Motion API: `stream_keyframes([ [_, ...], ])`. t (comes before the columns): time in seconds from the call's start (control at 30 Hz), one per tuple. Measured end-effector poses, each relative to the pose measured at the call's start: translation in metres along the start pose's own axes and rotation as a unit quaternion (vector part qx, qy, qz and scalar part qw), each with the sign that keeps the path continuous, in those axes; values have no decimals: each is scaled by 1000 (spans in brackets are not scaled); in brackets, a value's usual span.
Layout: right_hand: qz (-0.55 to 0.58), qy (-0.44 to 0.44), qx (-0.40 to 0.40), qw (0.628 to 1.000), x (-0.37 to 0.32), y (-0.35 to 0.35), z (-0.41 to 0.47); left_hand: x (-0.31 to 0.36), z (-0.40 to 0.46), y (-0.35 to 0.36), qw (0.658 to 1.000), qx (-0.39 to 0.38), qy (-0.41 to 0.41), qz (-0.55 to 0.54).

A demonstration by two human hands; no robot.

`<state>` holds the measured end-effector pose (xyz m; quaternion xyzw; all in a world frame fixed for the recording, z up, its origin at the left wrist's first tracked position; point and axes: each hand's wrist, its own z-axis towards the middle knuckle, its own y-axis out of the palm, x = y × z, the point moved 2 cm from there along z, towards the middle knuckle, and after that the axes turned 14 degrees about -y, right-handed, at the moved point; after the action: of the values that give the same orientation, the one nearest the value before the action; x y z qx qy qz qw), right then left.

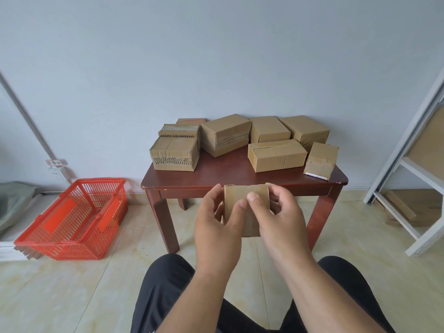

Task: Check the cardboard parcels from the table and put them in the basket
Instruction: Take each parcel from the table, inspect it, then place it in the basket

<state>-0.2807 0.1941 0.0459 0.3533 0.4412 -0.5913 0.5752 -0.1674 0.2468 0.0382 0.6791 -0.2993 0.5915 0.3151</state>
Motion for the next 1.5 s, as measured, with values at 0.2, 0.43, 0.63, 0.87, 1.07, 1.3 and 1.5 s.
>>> stream_keyframes([
  [0.2,-7,-24,-1,1000,5,5,-14,1,9,-3,999,27,-14,-24],
  [0.43,32,-29,30,999,-2,12,-12,-1,2,0,993,39,-41,-102],
  [0.63,1,-24,31,999,-4,10,-7,-3,5,-3,993,50,-45,-98],
  [0.87,-68,-94,-4,993,-14,11,2,-13,4,-3,999,8,23,-23],
  [1.07,-180,-237,-5,955,-20,14,-1,-26,3,-5,988,-48,128,73],
  [1.3,-198,-305,8,931,-23,17,-7,-34,7,-8,942,-27,245,226],
  [1.5,-203,-311,12,928,-25,18,-7,-33,12,-10,914,-11,290,282],
])
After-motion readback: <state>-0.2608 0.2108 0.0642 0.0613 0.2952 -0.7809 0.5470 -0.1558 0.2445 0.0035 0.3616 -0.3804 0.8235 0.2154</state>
